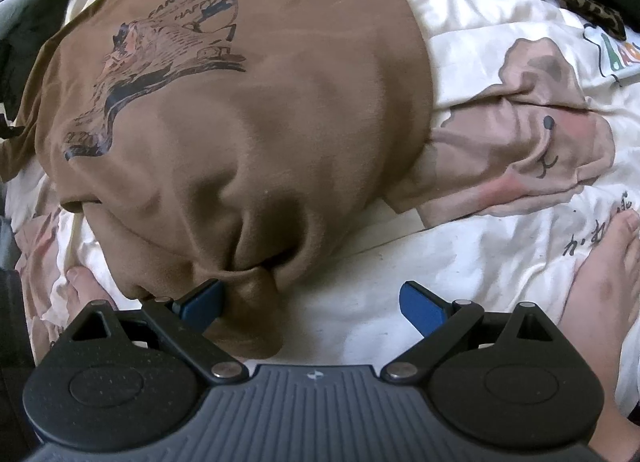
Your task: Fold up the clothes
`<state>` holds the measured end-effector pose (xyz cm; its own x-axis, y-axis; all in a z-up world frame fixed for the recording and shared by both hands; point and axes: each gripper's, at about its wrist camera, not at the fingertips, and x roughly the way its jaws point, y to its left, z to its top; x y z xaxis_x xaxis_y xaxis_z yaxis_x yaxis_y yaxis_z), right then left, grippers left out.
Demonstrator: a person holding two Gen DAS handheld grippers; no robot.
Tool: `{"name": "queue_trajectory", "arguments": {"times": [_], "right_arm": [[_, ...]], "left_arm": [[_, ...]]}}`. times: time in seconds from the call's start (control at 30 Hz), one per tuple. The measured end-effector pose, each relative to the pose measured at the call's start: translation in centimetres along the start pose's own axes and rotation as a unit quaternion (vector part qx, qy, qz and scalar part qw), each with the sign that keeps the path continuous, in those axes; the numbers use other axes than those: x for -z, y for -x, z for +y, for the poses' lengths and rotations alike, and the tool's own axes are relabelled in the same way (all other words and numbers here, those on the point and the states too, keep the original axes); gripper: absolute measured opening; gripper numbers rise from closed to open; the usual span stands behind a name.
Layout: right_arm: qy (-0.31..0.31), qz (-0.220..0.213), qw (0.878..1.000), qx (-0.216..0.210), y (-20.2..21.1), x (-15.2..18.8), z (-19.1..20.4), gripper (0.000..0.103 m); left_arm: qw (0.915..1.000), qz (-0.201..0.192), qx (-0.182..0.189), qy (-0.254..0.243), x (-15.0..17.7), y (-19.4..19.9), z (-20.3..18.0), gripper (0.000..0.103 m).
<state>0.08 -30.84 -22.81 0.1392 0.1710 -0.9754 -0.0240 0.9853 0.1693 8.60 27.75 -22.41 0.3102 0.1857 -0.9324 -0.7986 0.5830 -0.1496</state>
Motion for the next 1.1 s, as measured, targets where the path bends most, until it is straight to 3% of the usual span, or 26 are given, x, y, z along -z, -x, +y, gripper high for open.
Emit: {"name": "queue_trajectory", "arguments": {"times": [0.03, 0.07, 0.17, 0.33, 0.5, 0.7, 0.87, 0.97, 1.1], "right_arm": [[0.001, 0.0, 1.0, 0.0, 0.0, 0.0, 0.0, 0.098], [0.002, 0.0, 1.0, -0.001, 0.0, 0.1, 0.1, 0.098], [-0.002, 0.0, 1.0, -0.002, 0.0, 0.1, 0.0, 0.098], [-0.007, -0.002, 1.0, -0.005, 0.1, 0.1, -0.2, 0.098], [-0.009, -0.004, 1.0, -0.007, 0.3, 0.2, -0.3, 0.098], [-0.013, -0.004, 1.0, -0.005, 0.4, 0.1, -0.5, 0.098], [-0.018, -0.003, 1.0, 0.0, 0.5, 0.2, -0.8, 0.098], [-0.022, -0.003, 1.0, 0.002, 0.4, 0.3, -1.0, 0.098], [-0.027, -0.001, 1.0, 0.001, 0.2, 0.3, -1.0, 0.098]], "left_arm": [[1.0, 0.002, 0.003, -0.008, -0.1, 0.3, -0.1, 0.02], [0.9998, 0.004, 0.012, -0.015, -0.2, 0.7, -0.3, 0.013], [0.9987, 0.006, 0.035, -0.037, -0.7, 2.0, -0.7, 0.012], [0.9954, -0.044, 0.058, -0.063, -1.8, 5.5, -2.2, 0.012], [0.9862, -0.089, 0.094, -0.104, -1.5, 7.2, -5.7, 0.012], [0.9819, -0.045, 0.122, -0.137, 0.5, 4.4, -10.4, 0.014], [0.9814, 0.003, 0.132, -0.139, 2.2, 0.7, -12.0, 0.028], [0.9815, 0.01, 0.136, -0.134, 2.6, 0.3, -12.0, 0.029], [0.9802, -0.015, 0.146, -0.133, 1.9, 2.4, -10.9, 0.029]]}}
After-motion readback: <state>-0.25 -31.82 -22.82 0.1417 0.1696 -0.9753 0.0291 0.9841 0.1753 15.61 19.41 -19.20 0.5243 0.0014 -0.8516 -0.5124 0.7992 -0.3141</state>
